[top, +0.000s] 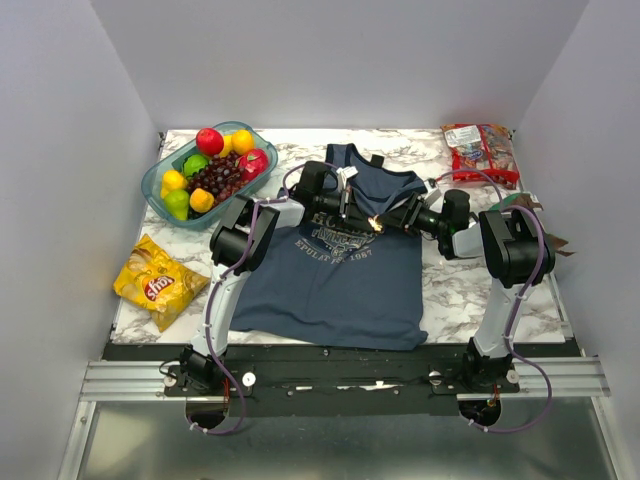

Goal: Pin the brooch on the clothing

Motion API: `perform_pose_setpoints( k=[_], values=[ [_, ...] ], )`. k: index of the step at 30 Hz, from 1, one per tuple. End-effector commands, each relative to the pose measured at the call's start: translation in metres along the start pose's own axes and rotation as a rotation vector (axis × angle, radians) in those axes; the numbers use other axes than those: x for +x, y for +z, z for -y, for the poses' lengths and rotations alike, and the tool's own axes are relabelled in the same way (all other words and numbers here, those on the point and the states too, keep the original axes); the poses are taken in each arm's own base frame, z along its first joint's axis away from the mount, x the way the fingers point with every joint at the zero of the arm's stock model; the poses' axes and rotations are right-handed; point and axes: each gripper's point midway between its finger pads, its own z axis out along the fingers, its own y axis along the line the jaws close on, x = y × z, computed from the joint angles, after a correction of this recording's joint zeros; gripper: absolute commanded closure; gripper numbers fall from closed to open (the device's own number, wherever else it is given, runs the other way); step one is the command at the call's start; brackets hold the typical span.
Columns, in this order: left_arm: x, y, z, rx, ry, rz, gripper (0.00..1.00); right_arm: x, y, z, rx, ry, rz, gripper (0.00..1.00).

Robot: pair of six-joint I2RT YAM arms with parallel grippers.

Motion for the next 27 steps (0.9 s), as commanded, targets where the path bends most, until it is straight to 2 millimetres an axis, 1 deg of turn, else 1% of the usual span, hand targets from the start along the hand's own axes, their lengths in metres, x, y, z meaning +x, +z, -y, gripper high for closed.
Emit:
perform_pose_setpoints(
  k=[1, 13, 15, 21, 27],
  values=[
    [-0.01, 0.001, 0.024, 0.048, 0.059, 0.006, 1.0, 0.008, 0.0, 0.0, -0.028, 0.002, -0.018, 0.45],
    [-0.01, 0.0, 0.026, 0.067, 0.051, 0.009, 1.0, 0.008, 0.0, -0.004, -0.047, 0.01, -0.017, 0.43],
    [-0.011, -0.001, 0.027, 0.069, 0.055, 0.01, 1.0, 0.009, -0.001, -0.002, -0.044, 0.013, -0.014, 0.46],
    [-0.011, -0.002, 0.03, 0.069, 0.059, 0.014, 1.0, 0.008, 0.0, 0.0, -0.038, 0.019, -0.003, 0.5],
    [-0.005, 0.001, 0.037, 0.074, 0.067, 0.01, 1.0, 0.007, -0.001, 0.005, -0.012, 0.021, 0.027, 0.53]
  ],
)
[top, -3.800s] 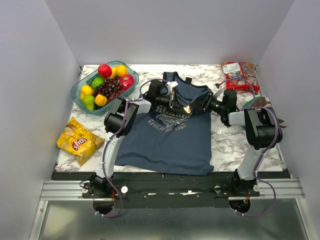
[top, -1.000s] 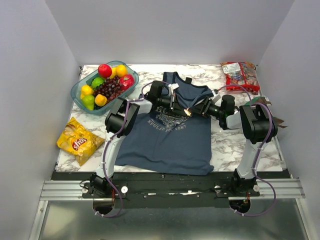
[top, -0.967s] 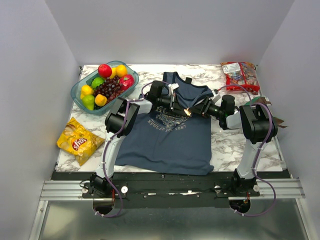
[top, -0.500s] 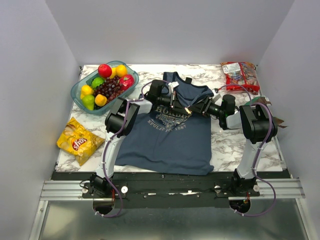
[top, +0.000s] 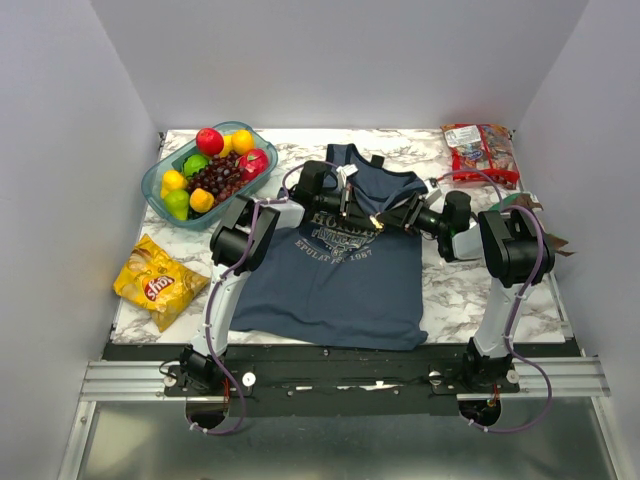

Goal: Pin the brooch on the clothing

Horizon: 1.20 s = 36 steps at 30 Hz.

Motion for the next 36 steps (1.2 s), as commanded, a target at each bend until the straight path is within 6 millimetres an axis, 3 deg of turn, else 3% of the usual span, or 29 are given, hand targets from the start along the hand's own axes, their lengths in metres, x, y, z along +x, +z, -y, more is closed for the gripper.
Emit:
perform_pose_setpoints(
  k=[1, 10, 21, 36],
  values=[
    [0.001, 0.001, 0.028, 0.046, 0.072, -0.011, 1.0, 0.009, -0.001, 0.016, 0.038, 0.013, 0.016, 0.53],
    [0.013, 0.011, 0.039, 0.079, 0.064, -0.024, 1.0, 0.008, -0.007, 0.02, 0.064, 0.012, 0.072, 0.57],
    [0.01, 0.014, 0.055, 0.11, 0.073, -0.005, 1.0, 0.012, -0.011, 0.019, 0.1, -0.013, 0.119, 0.59],
    [0.022, 0.016, 0.06, 0.118, 0.077, -0.016, 1.0, 0.014, -0.011, 0.028, 0.198, -0.058, 0.176, 0.59]
  ],
)
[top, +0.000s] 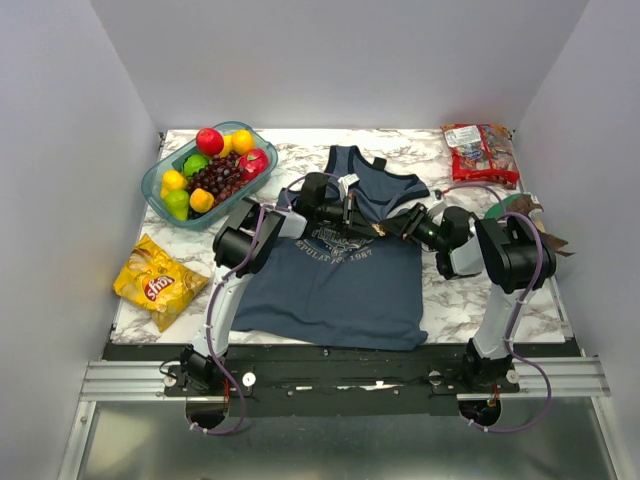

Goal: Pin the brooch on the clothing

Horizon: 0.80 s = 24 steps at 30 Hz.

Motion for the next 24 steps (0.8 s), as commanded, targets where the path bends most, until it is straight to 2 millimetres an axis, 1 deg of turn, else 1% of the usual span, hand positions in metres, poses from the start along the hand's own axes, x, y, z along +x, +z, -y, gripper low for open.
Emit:
perform_pose_setpoints(
  k=[1, 9, 11, 13, 14, 16, 17, 19, 20, 21, 23, 24],
  values=[
    [0.005, 0.004, 0.059, 0.091, 0.16, -0.035, 1.0, 0.005, 0.0, 0.02, 0.108, -0.047, 0.027, 0.59],
    [0.01, 0.006, 0.061, 0.081, 0.169, -0.048, 1.0, 0.01, 0.004, 0.024, 0.159, -0.096, 0.028, 0.59],
    [0.013, 0.006, 0.057, 0.068, 0.171, -0.056, 1.0, 0.01, 0.004, 0.025, 0.179, -0.104, 0.029, 0.59],
    [0.013, 0.006, 0.058, 0.058, 0.179, -0.057, 1.0, 0.011, 0.004, 0.027, 0.197, -0.108, 0.034, 0.59],
    [0.014, 0.006, 0.055, 0.045, 0.183, -0.063, 1.0, 0.011, 0.005, 0.027, 0.199, -0.112, 0.034, 0.59],
    [0.016, 0.007, 0.056, 0.036, 0.201, -0.068, 1.0, 0.01, 0.004, 0.029, 0.216, -0.11, 0.041, 0.59],
    [0.019, 0.007, 0.051, 0.019, 0.2, -0.08, 1.0, 0.01, 0.005, 0.028, 0.215, -0.115, 0.041, 0.59],
    [0.021, 0.007, 0.049, -0.002, 0.218, -0.085, 1.0, 0.009, 0.005, 0.027, 0.22, -0.116, 0.046, 0.59],
    [0.023, 0.006, 0.043, -0.031, 0.189, -0.091, 1.0, 0.007, 0.006, 0.025, 0.215, -0.112, 0.049, 0.59],
    [0.024, 0.006, 0.041, -0.037, 0.225, -0.096, 1.0, 0.007, 0.006, 0.025, 0.213, -0.111, 0.049, 0.59],
    [0.027, 0.004, 0.034, -0.064, 0.206, -0.103, 1.0, 0.005, 0.006, 0.022, 0.208, -0.108, 0.051, 0.59],
    [0.028, 0.003, 0.032, -0.073, 0.228, -0.106, 1.0, 0.003, 0.006, 0.019, 0.2, -0.113, 0.057, 0.59]
  ],
)
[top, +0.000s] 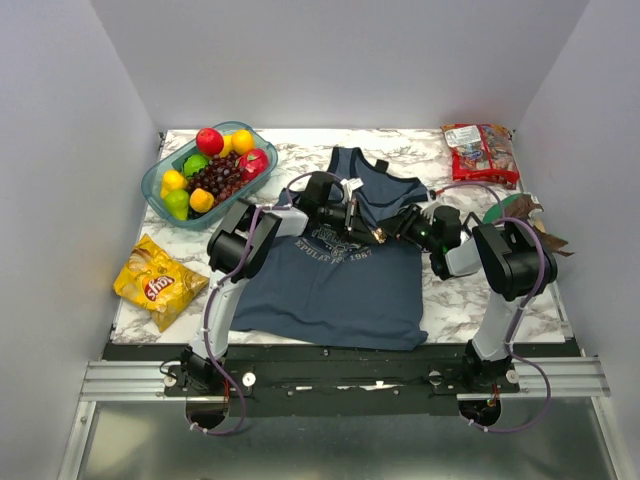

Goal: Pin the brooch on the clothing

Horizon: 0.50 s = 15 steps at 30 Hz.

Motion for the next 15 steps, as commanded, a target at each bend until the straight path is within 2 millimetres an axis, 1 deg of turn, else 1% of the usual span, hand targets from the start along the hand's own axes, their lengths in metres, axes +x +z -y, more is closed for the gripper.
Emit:
perform_pose_setpoints(
  k=[1, 2, 4, 7, 10, 11, 12, 14, 15],
  values=[
    [0.011, 0.0, 0.038, 0.029, 0.171, -0.075, 1.0, 0.002, -0.002, 0.012, 0.076, -0.016, 0.003, 0.59],
    [0.014, -0.001, 0.033, 0.011, 0.152, -0.084, 1.0, 0.001, -0.002, 0.011, 0.075, -0.02, 0.004, 0.59],
    [0.01, -0.004, 0.032, 0.003, 0.161, -0.073, 1.0, -0.002, -0.003, 0.006, 0.062, -0.021, 0.007, 0.59],
    [0.002, -0.009, 0.024, -0.018, 0.163, -0.051, 1.0, -0.003, -0.004, 0.0, 0.041, -0.02, 0.002, 0.58],
    [-0.002, -0.011, 0.018, -0.061, 0.168, -0.05, 1.0, -0.004, -0.005, -0.004, 0.029, -0.026, 0.001, 0.55],
    [0.0, -0.013, 0.013, -0.083, 0.175, -0.06, 1.0, -0.006, -0.006, -0.008, 0.02, -0.03, 0.002, 0.5],
    [-0.002, -0.013, 0.013, -0.094, 0.18, -0.06, 1.0, -0.007, -0.006, -0.01, 0.015, -0.033, 0.003, 0.46],
    [-0.004, -0.015, 0.004, -0.141, 0.18, -0.055, 1.0, -0.012, -0.008, -0.015, 0.006, -0.043, 0.012, 0.39],
    [-0.006, -0.015, 0.004, -0.148, 0.185, -0.053, 1.0, -0.013, -0.009, -0.017, 0.001, -0.051, 0.015, 0.38]
  ],
)
